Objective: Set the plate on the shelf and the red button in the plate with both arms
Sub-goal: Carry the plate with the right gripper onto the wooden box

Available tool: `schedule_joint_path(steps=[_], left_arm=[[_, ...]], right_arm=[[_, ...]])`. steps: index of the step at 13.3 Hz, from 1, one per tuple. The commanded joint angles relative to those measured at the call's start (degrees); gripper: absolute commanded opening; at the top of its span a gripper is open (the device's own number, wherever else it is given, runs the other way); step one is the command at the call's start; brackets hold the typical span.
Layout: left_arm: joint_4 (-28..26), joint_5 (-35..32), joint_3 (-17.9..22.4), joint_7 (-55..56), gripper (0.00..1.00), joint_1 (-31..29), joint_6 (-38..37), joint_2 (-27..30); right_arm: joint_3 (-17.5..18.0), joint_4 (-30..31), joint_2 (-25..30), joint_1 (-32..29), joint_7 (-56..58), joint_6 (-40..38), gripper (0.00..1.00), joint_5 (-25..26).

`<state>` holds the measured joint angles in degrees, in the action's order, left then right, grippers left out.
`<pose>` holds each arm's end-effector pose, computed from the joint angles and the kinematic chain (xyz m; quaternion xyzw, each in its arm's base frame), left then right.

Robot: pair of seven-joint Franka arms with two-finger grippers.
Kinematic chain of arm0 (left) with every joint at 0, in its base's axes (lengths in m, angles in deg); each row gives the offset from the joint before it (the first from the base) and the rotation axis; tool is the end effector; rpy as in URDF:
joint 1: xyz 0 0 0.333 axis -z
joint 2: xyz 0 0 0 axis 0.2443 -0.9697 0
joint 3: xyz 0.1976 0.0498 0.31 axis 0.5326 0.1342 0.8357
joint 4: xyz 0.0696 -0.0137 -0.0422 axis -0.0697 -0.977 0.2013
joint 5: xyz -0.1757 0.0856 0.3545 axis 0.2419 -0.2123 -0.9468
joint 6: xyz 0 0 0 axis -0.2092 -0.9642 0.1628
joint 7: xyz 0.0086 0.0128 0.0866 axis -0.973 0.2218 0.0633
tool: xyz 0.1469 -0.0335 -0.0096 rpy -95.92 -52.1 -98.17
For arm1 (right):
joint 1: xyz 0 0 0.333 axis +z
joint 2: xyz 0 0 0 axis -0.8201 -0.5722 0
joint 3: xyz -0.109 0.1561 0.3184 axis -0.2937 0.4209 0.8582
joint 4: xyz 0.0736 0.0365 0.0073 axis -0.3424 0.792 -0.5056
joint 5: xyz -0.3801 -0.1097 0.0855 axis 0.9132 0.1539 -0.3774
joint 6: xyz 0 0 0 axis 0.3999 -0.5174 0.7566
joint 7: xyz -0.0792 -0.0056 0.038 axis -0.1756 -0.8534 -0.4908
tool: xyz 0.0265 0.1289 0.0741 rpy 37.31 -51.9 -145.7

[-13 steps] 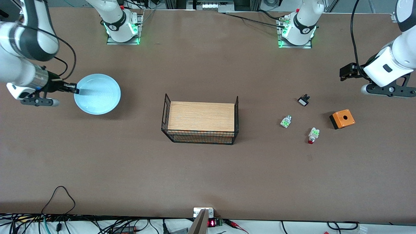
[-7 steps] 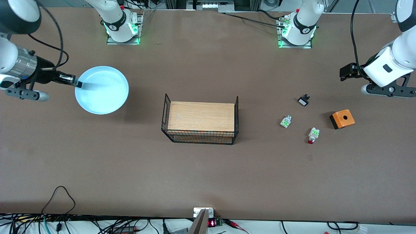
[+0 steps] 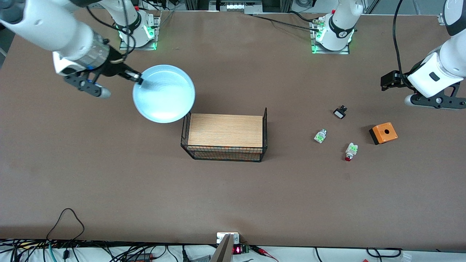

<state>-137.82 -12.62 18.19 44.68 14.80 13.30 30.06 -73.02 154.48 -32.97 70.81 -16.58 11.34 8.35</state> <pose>0.5609 -0.0260 0.5828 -0.9928 0.0552 0.0995 0.0370 0.5226 0.2538 0.5730 -0.9583 0.2590 0.0927 0.0774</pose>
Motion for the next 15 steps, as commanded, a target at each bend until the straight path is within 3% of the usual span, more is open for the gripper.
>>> schedule_joint_path(steps=[1, 7, 15], left_arm=[[1.9, -1.6, -0.2, 0.3, 1.00, 0.3, -0.9, -0.8], [1.8, -1.5, -0.3, 0.6, 1.00, 0.4, -1.2, -0.7], [1.8, -1.4, -0.2, 0.7, 1.00, 0.4, -1.4, -0.7]], right_arm=[[0.1, -1.5, -2.6, 6.1, -11.4, 3.3, 0.00, -0.2], [0.0, -1.5, -9.6, 13.5, -27.3, 14.4, 0.00, 0.5], [-0.3, -1.5, -15.9, 14.5, -28.5, 22.0, 0.00, 1.7]])
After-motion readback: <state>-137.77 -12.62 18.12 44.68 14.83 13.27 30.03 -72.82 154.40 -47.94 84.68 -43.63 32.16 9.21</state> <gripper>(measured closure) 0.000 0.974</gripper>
